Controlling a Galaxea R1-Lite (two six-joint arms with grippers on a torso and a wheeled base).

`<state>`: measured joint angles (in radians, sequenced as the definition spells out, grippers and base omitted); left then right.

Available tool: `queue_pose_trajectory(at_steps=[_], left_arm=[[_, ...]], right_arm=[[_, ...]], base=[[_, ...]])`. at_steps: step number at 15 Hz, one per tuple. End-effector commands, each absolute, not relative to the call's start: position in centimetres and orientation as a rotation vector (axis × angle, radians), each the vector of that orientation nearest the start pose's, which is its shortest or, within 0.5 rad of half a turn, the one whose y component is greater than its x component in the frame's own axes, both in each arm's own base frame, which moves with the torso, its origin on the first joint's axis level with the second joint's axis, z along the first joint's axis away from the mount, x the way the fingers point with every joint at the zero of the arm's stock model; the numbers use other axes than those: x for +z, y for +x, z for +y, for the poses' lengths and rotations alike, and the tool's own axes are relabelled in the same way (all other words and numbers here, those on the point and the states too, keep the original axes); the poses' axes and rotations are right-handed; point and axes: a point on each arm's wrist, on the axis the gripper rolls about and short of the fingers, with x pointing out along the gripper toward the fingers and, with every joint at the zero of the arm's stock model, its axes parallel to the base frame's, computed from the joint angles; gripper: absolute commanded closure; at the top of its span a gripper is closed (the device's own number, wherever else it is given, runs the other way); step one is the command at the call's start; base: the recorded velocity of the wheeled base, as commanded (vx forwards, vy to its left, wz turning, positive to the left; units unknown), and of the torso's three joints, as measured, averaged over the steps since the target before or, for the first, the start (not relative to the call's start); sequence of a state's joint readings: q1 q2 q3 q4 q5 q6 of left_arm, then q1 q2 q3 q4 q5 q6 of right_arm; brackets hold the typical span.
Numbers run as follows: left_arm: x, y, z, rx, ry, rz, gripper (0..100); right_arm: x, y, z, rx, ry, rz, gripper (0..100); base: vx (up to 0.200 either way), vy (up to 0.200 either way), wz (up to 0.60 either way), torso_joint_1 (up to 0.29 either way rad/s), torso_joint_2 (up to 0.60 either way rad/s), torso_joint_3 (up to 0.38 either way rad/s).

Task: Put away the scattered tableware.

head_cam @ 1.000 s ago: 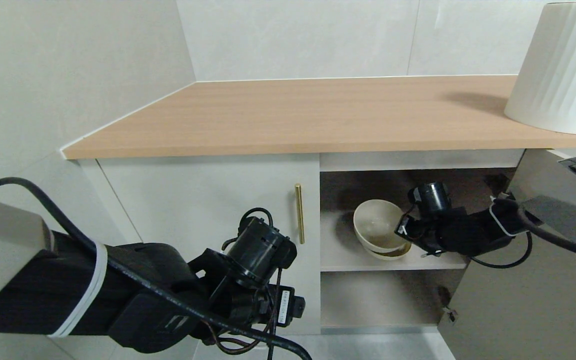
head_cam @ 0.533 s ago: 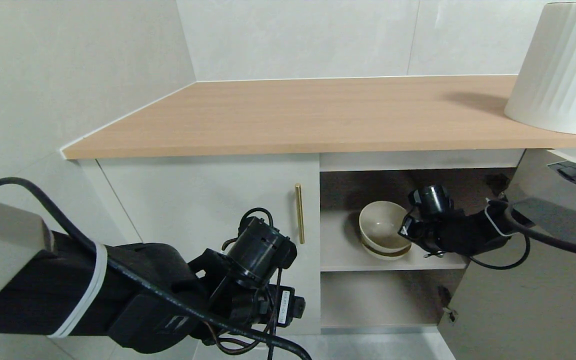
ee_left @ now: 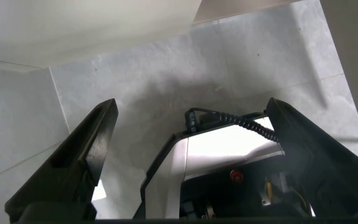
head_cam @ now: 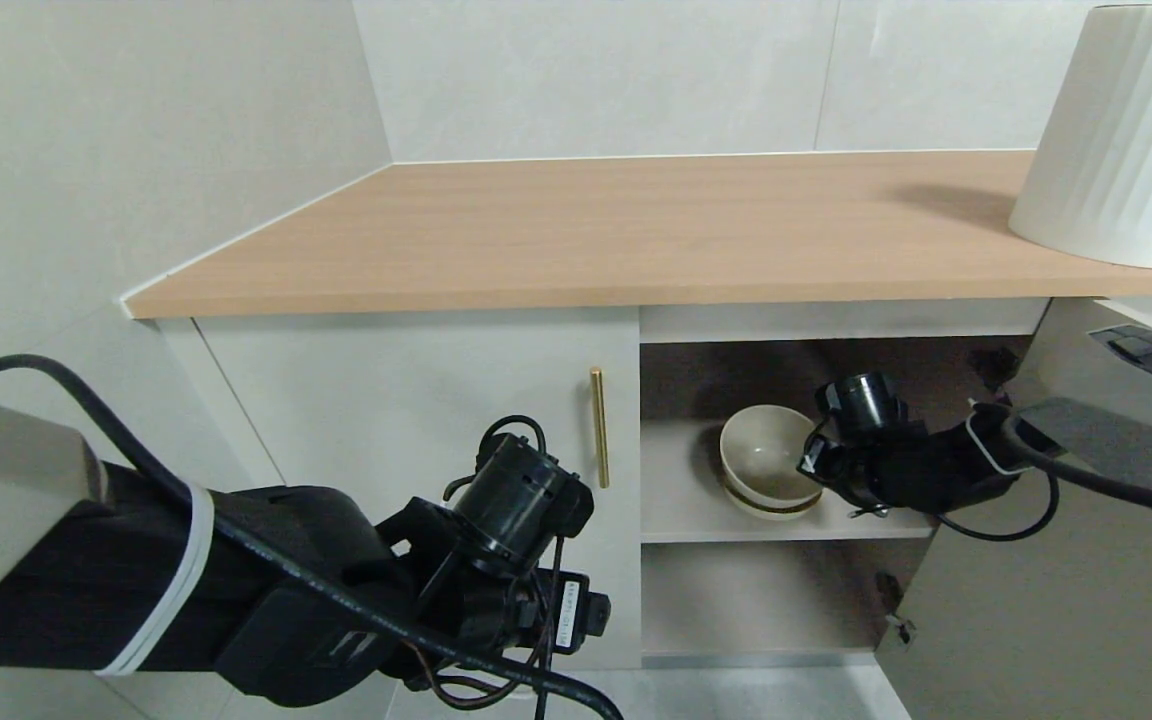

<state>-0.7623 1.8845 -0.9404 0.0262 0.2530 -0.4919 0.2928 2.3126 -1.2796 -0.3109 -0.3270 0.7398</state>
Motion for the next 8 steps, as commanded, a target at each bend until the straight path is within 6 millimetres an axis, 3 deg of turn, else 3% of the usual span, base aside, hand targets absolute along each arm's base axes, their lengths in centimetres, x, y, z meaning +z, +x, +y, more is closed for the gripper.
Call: queue_pose_trajectory(at_steps=[1,8], left_arm=[[10.44,23.07,-21.25,-0.243,0.023,0.934,0],[10.63,23.09,-21.13,-0.241,0.019,0.929,0]], right_arm=[[4.28,41.62,11.87,-0.28,0.489,0.636,0],[5.01,40.98,11.91,-0.266,0.486,0.645,0]], base=[[0.0,0.0,0.0,0.0,0.0,0.0],[0.0,0.0,0.0,0.0,0.0,0.0]])
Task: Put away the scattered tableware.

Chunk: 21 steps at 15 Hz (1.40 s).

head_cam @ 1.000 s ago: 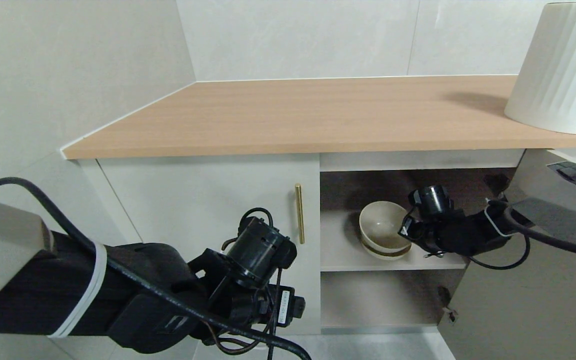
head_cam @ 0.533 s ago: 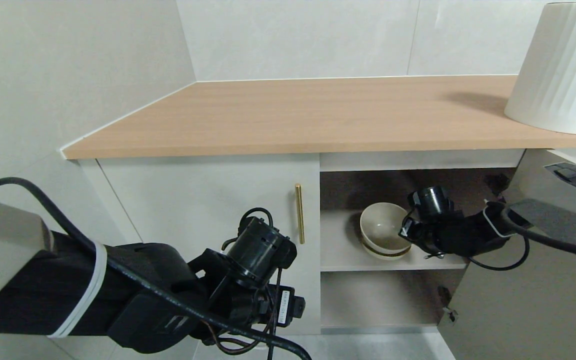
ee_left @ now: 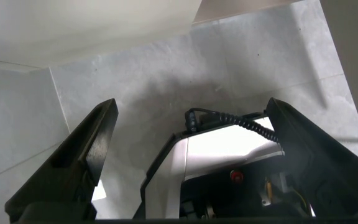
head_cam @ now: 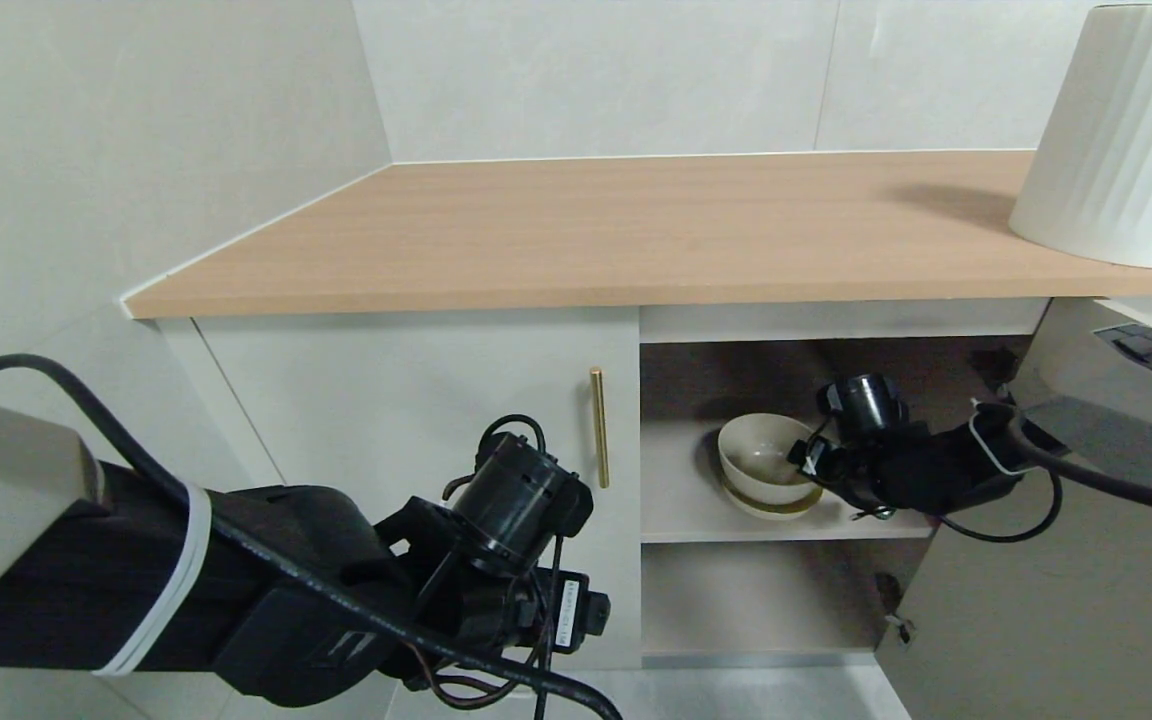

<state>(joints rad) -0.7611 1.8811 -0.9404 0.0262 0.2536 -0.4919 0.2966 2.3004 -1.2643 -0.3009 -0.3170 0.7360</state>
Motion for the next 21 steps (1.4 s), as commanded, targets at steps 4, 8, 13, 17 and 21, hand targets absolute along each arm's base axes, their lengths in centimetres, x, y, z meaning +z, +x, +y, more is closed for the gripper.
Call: queue_pose_trajectory(at_steps=[4,8,13,17,21], left_arm=[[14.1,22.8,-18.9,-0.184,-0.034,0.818,0],[19.1,20.6,-15.4,-0.177,-0.117,0.714,0],[21.5,17.5,-11.8,-0.173,-0.182,0.637,0],[22.3,17.4,-10.1,-0.125,-0.223,0.59,0],[21.4,17.9,-10.5,-0.121,-0.202,0.628,0]], right_arm=[[8.9,35.8,12.0,-0.109,0.455,0.766,0],[12.0,28.9,12.1,0.056,0.332,0.814,0],[17.0,20.6,11.0,0.217,0.273,0.793,0],[18.4,17.8,10.4,0.299,0.212,0.8,0],[18.3,17.8,10.7,0.303,0.205,0.8,0]], base=[[0.0,0.0,0.0,0.0,0.0,0.0],[0.0,0.0,0.0,0.0,0.0,0.0],[0.0,0.0,0.0,0.0,0.0,0.0],[0.0,0.0,0.0,0.0,0.0,0.0],[0.0,0.0,0.0,0.0,0.0,0.0]])
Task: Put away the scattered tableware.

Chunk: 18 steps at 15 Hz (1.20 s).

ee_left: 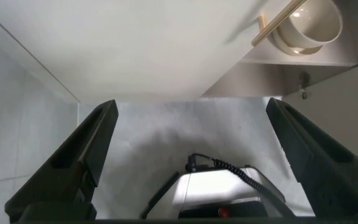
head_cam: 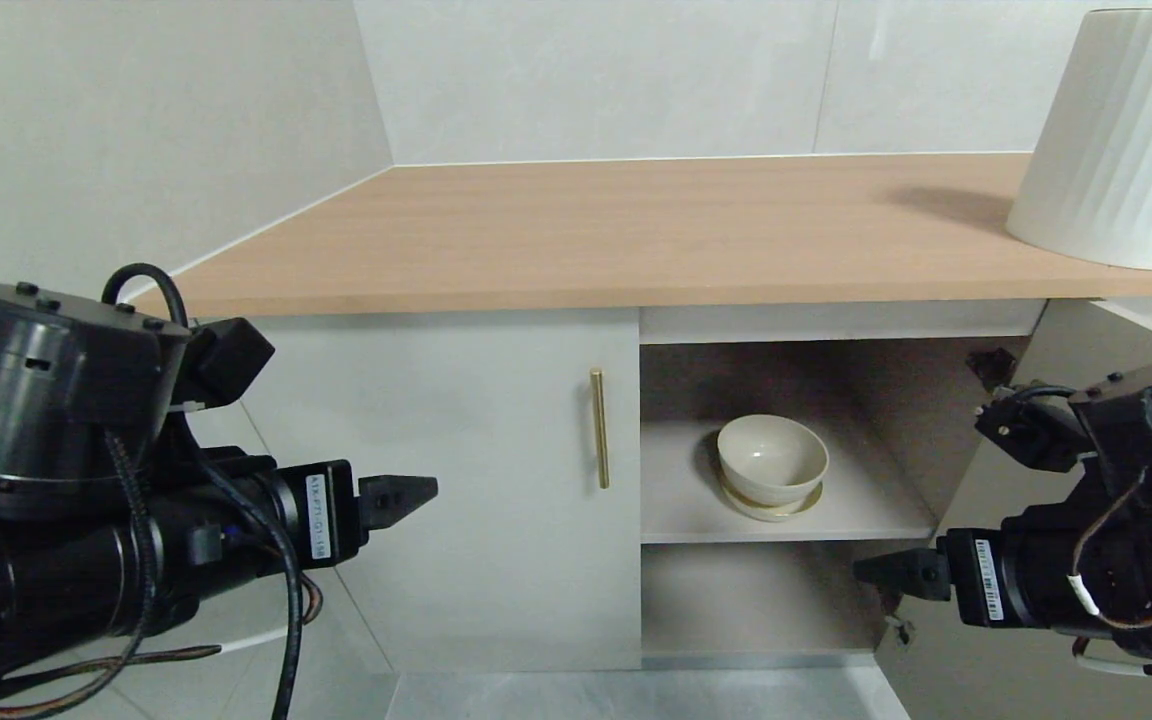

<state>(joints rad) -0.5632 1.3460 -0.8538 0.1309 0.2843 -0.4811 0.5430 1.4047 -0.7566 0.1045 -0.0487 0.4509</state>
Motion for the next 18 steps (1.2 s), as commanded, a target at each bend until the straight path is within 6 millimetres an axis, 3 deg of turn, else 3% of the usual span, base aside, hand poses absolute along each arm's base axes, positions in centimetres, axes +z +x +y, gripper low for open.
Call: queue_pose_trajectory(at_steps=[1,18], left_arm=[[21.33,17.82,-10.69,-0.129,-0.2,0.634,0],[20.85,17.94,-11.1,-0.133,-0.186,0.653,0]], right_arm=[[18.42,17.71,10.67,0.304,0.205,0.797,0],[18.14,17.35,10.38,0.28,0.16,0.813,0]], base=[[0.0,0.0,0.0,0.0,0.0,0.0],[-0.176,0.0,0.0,0.002,0.0,0.003]])
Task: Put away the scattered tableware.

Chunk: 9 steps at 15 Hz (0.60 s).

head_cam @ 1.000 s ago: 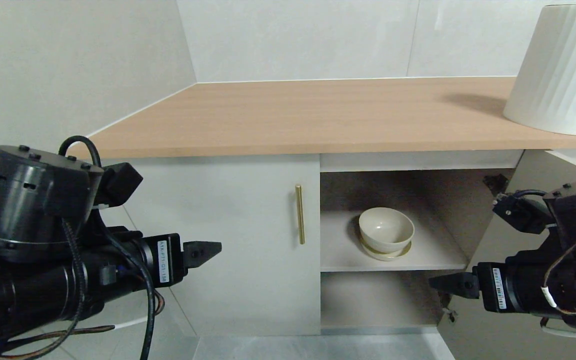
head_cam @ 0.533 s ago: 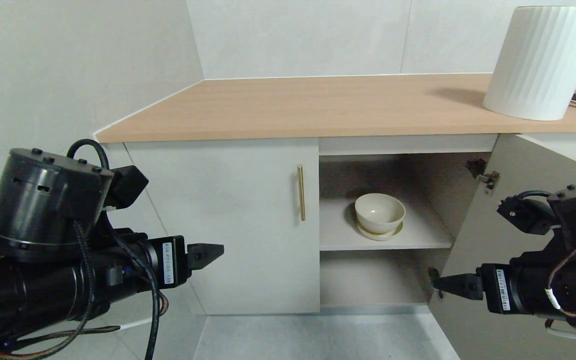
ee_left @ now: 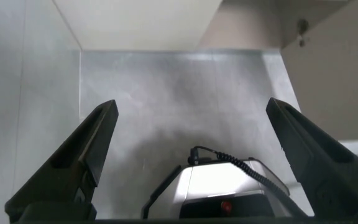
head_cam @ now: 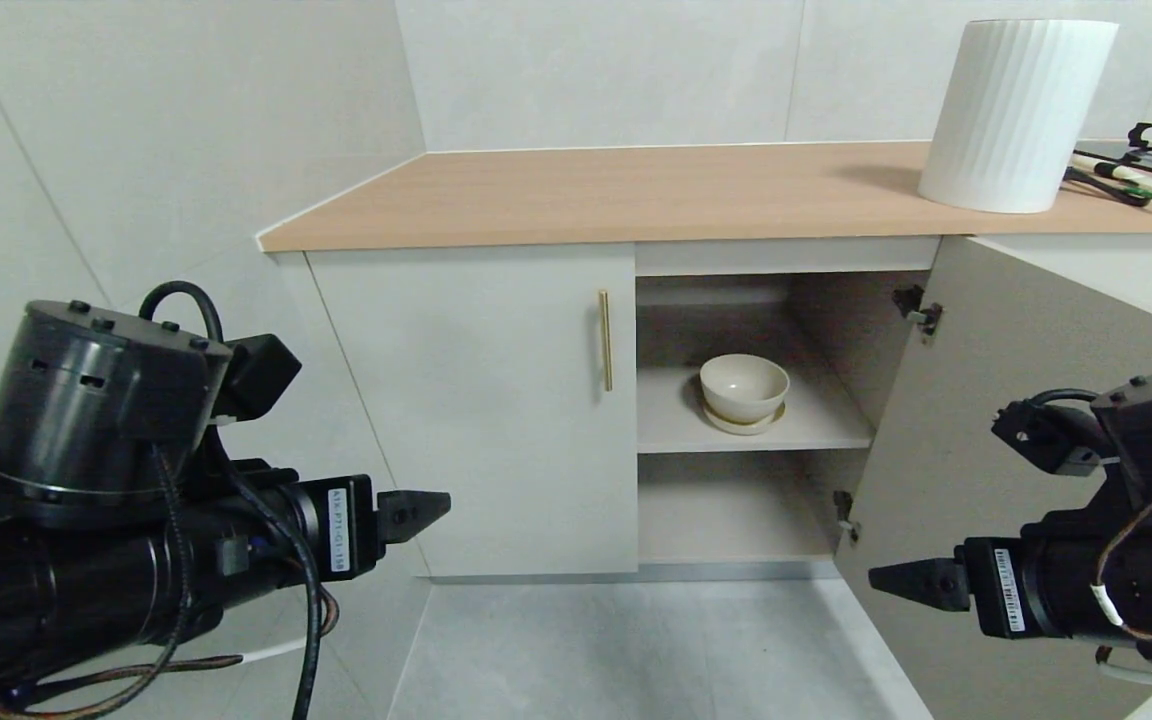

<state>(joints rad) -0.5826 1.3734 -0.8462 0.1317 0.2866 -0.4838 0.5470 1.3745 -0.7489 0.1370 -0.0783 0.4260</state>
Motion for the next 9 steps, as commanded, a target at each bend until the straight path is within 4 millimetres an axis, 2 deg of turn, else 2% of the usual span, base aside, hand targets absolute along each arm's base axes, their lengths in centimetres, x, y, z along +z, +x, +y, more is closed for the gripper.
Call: queue_pose_trajectory(at_steps=[1,9], left_arm=[[20.81,17.93,-11.1,-0.133,-0.184,0.654,0],[20.84,17.9,-11.08,-0.134,-0.185,0.653,0]], right_arm=[[18.1,17.34,10.37,0.279,0.161,0.814,0],[18.08,17.12,10.27,0.275,0.152,0.83,0]], base=[[0.0,0.0,0.0,0.0,0.0,0.0],[0.0,0.0,0.0,0.0,0.0,0.0]])
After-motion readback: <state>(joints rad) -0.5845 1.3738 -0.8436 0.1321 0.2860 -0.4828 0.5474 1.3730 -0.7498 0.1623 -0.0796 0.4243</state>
